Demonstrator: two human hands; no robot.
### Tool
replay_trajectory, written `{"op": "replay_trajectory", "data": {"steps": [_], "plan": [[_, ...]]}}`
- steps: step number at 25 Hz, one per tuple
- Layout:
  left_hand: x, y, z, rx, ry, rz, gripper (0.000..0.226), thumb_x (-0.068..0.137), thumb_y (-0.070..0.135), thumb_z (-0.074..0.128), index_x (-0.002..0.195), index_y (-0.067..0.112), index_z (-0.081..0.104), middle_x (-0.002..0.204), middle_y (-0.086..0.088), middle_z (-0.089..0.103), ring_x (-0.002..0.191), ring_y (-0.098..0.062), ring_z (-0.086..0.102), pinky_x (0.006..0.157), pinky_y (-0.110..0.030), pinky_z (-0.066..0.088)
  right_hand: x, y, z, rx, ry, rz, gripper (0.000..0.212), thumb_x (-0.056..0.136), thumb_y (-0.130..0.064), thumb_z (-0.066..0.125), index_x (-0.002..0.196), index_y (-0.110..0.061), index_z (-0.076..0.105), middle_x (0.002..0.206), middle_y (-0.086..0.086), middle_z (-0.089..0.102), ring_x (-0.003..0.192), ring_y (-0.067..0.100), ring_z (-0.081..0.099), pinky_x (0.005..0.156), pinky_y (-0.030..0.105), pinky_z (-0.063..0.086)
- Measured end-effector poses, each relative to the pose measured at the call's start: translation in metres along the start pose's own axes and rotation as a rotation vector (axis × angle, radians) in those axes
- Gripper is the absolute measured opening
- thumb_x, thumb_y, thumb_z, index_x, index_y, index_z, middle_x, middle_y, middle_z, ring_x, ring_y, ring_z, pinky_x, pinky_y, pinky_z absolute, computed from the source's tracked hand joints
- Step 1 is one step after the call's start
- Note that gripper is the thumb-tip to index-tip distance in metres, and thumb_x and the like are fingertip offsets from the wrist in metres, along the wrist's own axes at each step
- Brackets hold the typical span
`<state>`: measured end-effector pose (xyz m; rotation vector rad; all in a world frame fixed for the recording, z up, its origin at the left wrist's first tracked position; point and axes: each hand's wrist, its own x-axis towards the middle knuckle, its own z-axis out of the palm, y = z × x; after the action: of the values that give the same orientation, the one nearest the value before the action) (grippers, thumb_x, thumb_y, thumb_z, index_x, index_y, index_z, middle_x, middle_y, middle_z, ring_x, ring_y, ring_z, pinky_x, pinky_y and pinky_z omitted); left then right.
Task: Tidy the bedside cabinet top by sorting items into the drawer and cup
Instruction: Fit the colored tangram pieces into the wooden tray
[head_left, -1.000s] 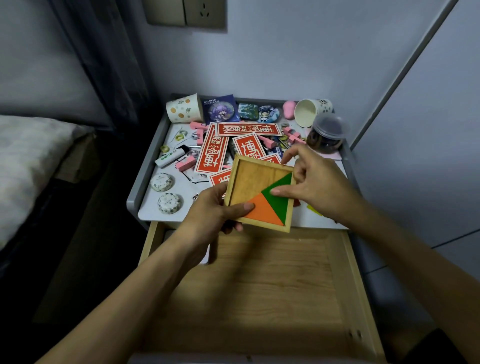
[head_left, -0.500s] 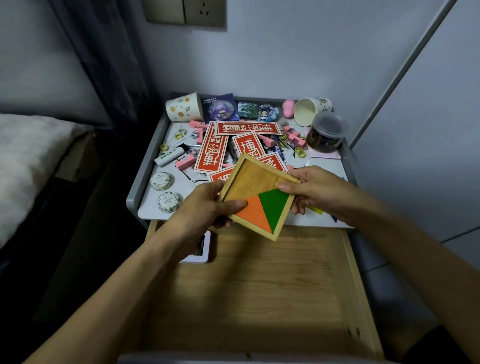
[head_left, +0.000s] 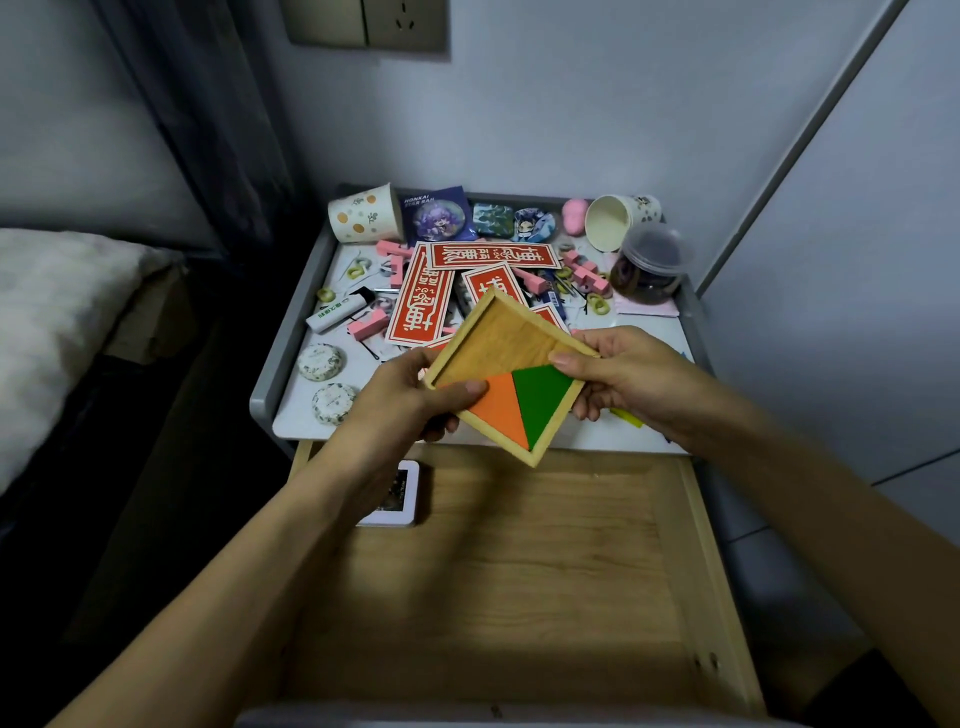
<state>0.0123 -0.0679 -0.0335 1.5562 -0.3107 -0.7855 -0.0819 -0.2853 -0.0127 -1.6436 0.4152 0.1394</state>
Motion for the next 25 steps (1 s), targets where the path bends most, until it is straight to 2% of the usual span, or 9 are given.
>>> {"op": "replay_trajectory", "data": {"steps": [5, 9, 11, 13, 15, 16, 18, 22, 25], "plan": [[-0.009, -0.005, 0.026, -0.157, 0.158, 0.073, 0.040, 0.081, 0.010, 0.076, 0.118, 0.009, 0.060, 0.103, -0.009, 0.075, 0.092, -0.026, 0.070, 0.075, -0.035, 0.056, 0.001, 0.004, 0.026, 0.146, 0.129, -0.088, 0.014, 0.098, -0.016, 0.054, 0.098, -0.005, 0.062, 0.074, 0.009, 0.068, 0.057, 0.015, 0.064, 0.052, 0.021, 0.052], [-0.010, -0.004, 0.030, -0.197, 0.202, 0.079, 0.039, 0.081, -0.004, 0.071, 0.118, 0.004, 0.060, 0.104, -0.010, 0.074, 0.097, -0.031, 0.070, 0.081, -0.043, 0.058, 0.003, 0.005, 0.035, 0.121, 0.071, -0.069, 0.016, 0.100, -0.021, 0.052, 0.100, -0.008, 0.063, 0.080, 0.011, 0.070, 0.062, 0.017, 0.067, 0.054, 0.022, 0.054], [-0.011, -0.003, 0.029, -0.192, 0.211, 0.049, 0.041, 0.081, -0.006, 0.070, 0.119, 0.003, 0.059, 0.104, -0.011, 0.074, 0.099, -0.035, 0.068, 0.086, -0.051, 0.055, 0.004, 0.005, 0.016, -0.117, 0.073, -0.047, 0.022, 0.098, -0.031, 0.053, 0.097, -0.013, 0.065, 0.080, 0.005, 0.072, 0.065, 0.016, 0.068, 0.055, 0.024, 0.052], [-0.012, -0.003, 0.028, -0.179, 0.215, 0.030, 0.039, 0.081, -0.006, 0.070, 0.117, 0.004, 0.059, 0.104, -0.011, 0.074, 0.101, -0.040, 0.066, 0.091, -0.059, 0.050, 0.006, 0.011, -0.022, -0.675, 0.333, -0.029, 0.022, 0.093, -0.038, 0.059, 0.086, -0.018, 0.065, 0.075, 0.003, 0.070, 0.065, 0.015, 0.066, 0.057, 0.029, 0.050], [-0.012, -0.002, 0.027, -0.173, 0.212, 0.021, 0.039, 0.081, -0.006, 0.071, 0.117, 0.005, 0.059, 0.104, -0.011, 0.074, 0.101, -0.040, 0.066, 0.093, -0.062, 0.049, 0.002, 0.018, -0.063, -1.160, 0.597, 0.103, 0.023, 0.086, -0.036, 0.070, 0.081, -0.014, 0.064, 0.075, 0.005, 0.065, 0.067, 0.020, 0.061, 0.060, 0.032, 0.050], [-0.013, -0.001, 0.028, -0.171, 0.203, 0.016, 0.040, 0.081, -0.006, 0.071, 0.117, 0.005, 0.059, 0.104, -0.011, 0.074, 0.101, -0.038, 0.067, 0.093, -0.061, 0.049, -0.001, 0.022, -0.077, -1.251, 0.635, 0.195, 0.025, 0.082, -0.034, 0.074, 0.076, -0.013, 0.062, 0.073, 0.005, 0.061, 0.065, 0.020, 0.058, 0.057, 0.031, 0.047], [-0.013, -0.001, 0.029, -0.168, 0.183, 0.006, 0.040, 0.080, -0.006, 0.071, 0.116, 0.006, 0.059, 0.103, -0.011, 0.074, 0.099, -0.035, 0.069, 0.092, -0.059, 0.051, -0.003, 0.029, -0.086, -1.269, 0.591, 0.326, 0.032, 0.075, -0.030, 0.080, 0.065, -0.014, 0.054, 0.068, -0.001, 0.051, 0.059, 0.015, 0.048, 0.051, 0.026, 0.036], [-0.013, -0.003, 0.031, -0.152, 0.145, -0.001, 0.039, 0.079, -0.004, 0.072, 0.115, 0.007, 0.060, 0.101, -0.006, 0.076, 0.096, -0.030, 0.070, 0.091, -0.054, 0.051, 0.002, 0.039, -0.081, -1.390, 0.573, 0.322, 0.033, 0.075, -0.033, 0.080, 0.094, -0.010, 0.065, 0.082, 0.003, 0.049, 0.073, 0.020, 0.051, 0.063, 0.032, 0.043], [-0.011, -0.005, 0.029, -0.151, 0.132, -0.011, 0.042, 0.078, -0.003, 0.073, 0.117, 0.007, 0.060, 0.103, -0.007, 0.075, 0.098, -0.029, 0.070, 0.094, -0.054, 0.051, 0.002, 0.038, -0.084, -1.330, 0.566, 0.296, 0.030, 0.074, -0.027, 0.080, 0.097, -0.012, 0.069, 0.090, 0.006, 0.060, 0.080, 0.023, 0.058, 0.068, 0.035, 0.051]]}}
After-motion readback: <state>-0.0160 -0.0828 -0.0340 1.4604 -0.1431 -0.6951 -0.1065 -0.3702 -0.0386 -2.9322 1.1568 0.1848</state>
